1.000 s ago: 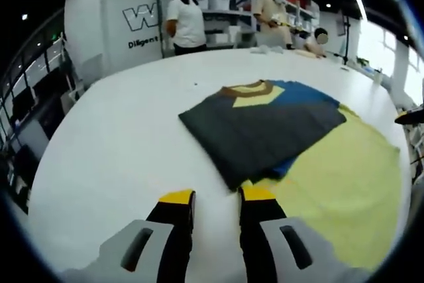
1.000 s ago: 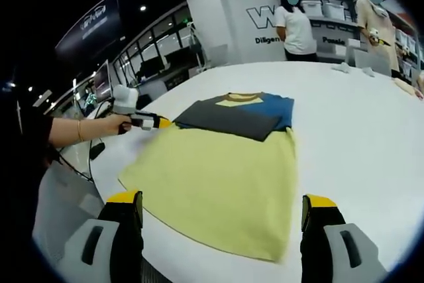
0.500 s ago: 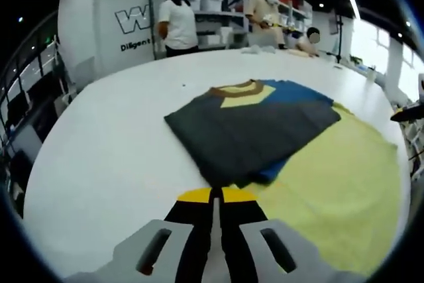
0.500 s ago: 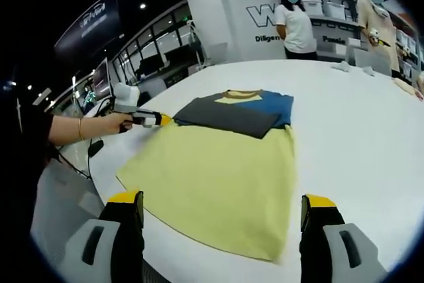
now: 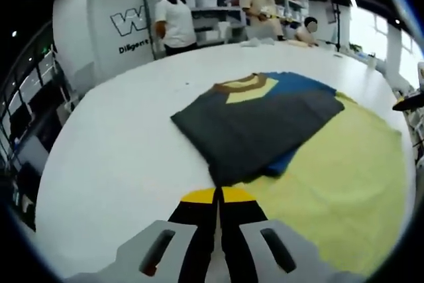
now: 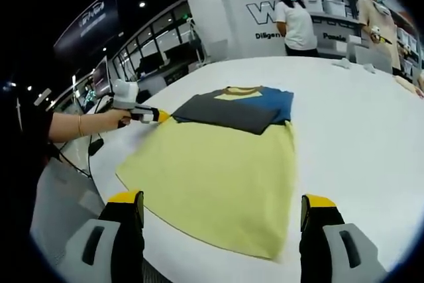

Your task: Fold the garment on the visible template until the final outline fits inside the template.

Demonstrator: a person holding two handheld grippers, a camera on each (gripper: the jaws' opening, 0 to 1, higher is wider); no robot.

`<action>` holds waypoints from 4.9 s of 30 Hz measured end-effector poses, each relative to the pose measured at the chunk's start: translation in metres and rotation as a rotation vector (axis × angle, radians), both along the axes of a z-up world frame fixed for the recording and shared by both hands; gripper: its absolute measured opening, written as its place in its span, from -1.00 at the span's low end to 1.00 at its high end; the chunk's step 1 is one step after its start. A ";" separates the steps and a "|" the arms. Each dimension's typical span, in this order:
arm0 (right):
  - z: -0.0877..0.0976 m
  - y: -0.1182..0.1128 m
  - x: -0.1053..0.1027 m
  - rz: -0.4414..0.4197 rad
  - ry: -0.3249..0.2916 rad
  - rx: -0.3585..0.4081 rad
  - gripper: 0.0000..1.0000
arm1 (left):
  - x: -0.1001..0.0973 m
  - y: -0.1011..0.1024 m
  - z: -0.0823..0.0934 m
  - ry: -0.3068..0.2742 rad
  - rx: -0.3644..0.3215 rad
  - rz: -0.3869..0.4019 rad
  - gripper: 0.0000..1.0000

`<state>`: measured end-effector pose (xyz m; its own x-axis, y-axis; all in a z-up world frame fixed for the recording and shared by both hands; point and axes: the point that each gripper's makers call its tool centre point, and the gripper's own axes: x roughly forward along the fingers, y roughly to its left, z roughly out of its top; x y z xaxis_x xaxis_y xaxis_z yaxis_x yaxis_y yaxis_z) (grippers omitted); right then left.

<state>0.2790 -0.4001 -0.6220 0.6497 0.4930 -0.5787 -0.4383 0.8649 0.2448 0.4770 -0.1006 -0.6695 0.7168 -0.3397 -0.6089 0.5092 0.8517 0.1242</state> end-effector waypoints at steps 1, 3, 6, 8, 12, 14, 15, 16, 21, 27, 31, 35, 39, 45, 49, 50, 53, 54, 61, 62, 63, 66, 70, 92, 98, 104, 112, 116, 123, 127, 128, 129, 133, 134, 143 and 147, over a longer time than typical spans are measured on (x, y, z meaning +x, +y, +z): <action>0.000 0.000 -0.001 0.001 0.003 0.000 0.94 | 0.000 0.000 0.000 -0.001 0.005 -0.002 -1.00; -0.001 0.000 -0.002 0.003 0.011 -0.001 0.93 | 0.000 0.003 0.000 0.000 0.011 -0.002 -1.00; -0.003 0.001 -0.005 0.010 0.021 -0.005 0.92 | 0.002 0.007 0.000 0.004 0.017 0.000 -1.00; -0.005 0.003 -0.007 0.018 0.030 -0.006 0.90 | 0.003 0.011 0.000 0.005 0.025 0.003 -1.00; -0.007 0.009 -0.010 0.034 0.046 0.005 0.87 | 0.006 0.022 0.001 0.007 0.047 0.004 -1.00; -0.008 0.011 -0.011 0.041 0.051 0.006 0.85 | 0.008 0.027 0.001 0.007 0.062 -0.004 -1.00; -0.009 0.012 -0.012 0.043 0.051 0.007 0.86 | 0.008 0.029 0.001 0.010 0.067 -0.008 -1.00; -0.009 0.012 -0.011 0.042 0.052 0.007 0.87 | 0.009 0.030 0.001 0.010 0.068 -0.010 -1.00; -0.009 0.013 -0.011 0.042 0.051 0.012 0.85 | 0.009 0.037 0.007 0.008 0.078 0.002 -1.00; -0.012 0.014 -0.015 0.054 0.066 0.007 0.83 | 0.011 0.043 0.006 0.009 0.096 -0.005 -1.00; -0.013 0.014 -0.016 0.054 0.070 0.007 0.82 | 0.010 0.045 0.008 0.005 0.100 -0.001 -1.00; -0.013 0.015 -0.016 0.052 0.067 0.013 0.83 | 0.007 0.041 0.016 -0.015 0.080 -0.006 -0.98; -0.008 0.019 -0.010 0.026 0.046 0.049 0.93 | 0.002 0.035 0.024 -0.019 0.035 0.000 -0.96; -0.002 0.023 -0.007 0.031 0.033 0.058 0.98 | -0.008 0.035 0.026 0.012 0.004 0.022 -0.65; -0.002 0.025 -0.007 0.037 0.032 0.061 0.98 | -0.019 0.034 0.026 0.043 -0.041 0.035 -0.39; -0.002 0.026 -0.007 0.037 0.031 0.062 0.98 | -0.020 0.033 0.026 0.047 -0.052 0.038 -0.34; -0.002 0.027 -0.007 0.039 0.031 0.061 0.98 | -0.027 0.035 0.032 0.036 -0.061 0.043 -0.20; -0.001 0.028 -0.007 0.039 0.030 0.062 0.98 | -0.029 0.035 0.034 0.035 -0.062 0.044 -0.09; 0.000 0.031 -0.007 0.044 0.029 0.065 0.97 | -0.048 0.033 0.047 0.023 -0.118 0.051 0.52; -0.001 0.031 -0.007 0.047 0.029 0.062 0.97 | -0.050 0.033 0.046 0.029 -0.128 0.051 0.57; -0.001 0.031 -0.007 0.047 0.031 0.059 0.97 | -0.052 0.033 0.046 0.035 -0.129 0.050 0.60; -0.002 0.031 -0.007 0.050 0.028 0.048 0.96 | -0.060 0.033 0.045 0.054 -0.123 0.045 0.67; -0.005 0.031 -0.009 0.056 0.039 0.036 0.92 | -0.076 0.029 0.045 0.074 -0.122 0.023 0.80; -0.028 0.036 -0.028 0.073 0.135 0.025 0.50 | -0.154 0.029 0.021 0.217 -0.075 0.010 0.79; -0.034 0.031 -0.029 0.062 0.142 -0.008 0.38 | -0.169 0.032 0.016 0.257 -0.115 0.074 0.57; -0.040 0.030 -0.031 0.064 0.155 -0.039 0.30 | -0.181 0.033 0.009 0.317 -0.127 0.121 0.26; -0.049 0.017 -0.029 0.009 0.170 -0.086 0.00 | -0.199 0.032 -0.002 0.394 -0.153 0.164 -0.06; -0.052 0.011 -0.024 -0.027 0.172 -0.104 -0.25 | -0.201 0.034 -0.001 0.408 -0.154 0.176 -0.15; -0.055 0.001 -0.021 -0.053 0.171 -0.174 -0.62 | -0.204 0.039 -0.003 0.411 -0.134 0.205 -0.41; -0.055 0.003 -0.020 -0.051 0.171 -0.172 -0.72 | -0.205 0.041 -0.006 0.429 -0.144 0.238 -0.58; -0.055 0.003 -0.020 -0.052 0.172 -0.172 -0.76 | -0.206 0.042 -0.007 0.432 -0.137 0.241 -0.62; -0.055 0.002 -0.019 -0.048 0.173 -0.177 -0.82 | -0.205 0.043 -0.007 0.432 -0.137 0.246 -0.66; -0.056 0.000 -0.021 -0.029 0.171 -0.211 -0.97 | -0.206 0.047 -0.012 0.450 -0.125 0.263 -0.91; -0.056 -0.001 -0.021 -0.026 0.173 -0.219 -1.00 | -0.206 0.047 -0.012 0.450 -0.115 0.259 -0.94; -0.051 -0.003 -0.024 -0.030 0.171 -0.205 -1.00 | -0.209 0.044 -0.007 0.435 -0.056 0.192 -0.98; -0.050 -0.002 -0.030 -0.011 0.180 -0.212 -1.00 | -0.215 0.045 -0.007 0.441 -0.016 0.157 -0.98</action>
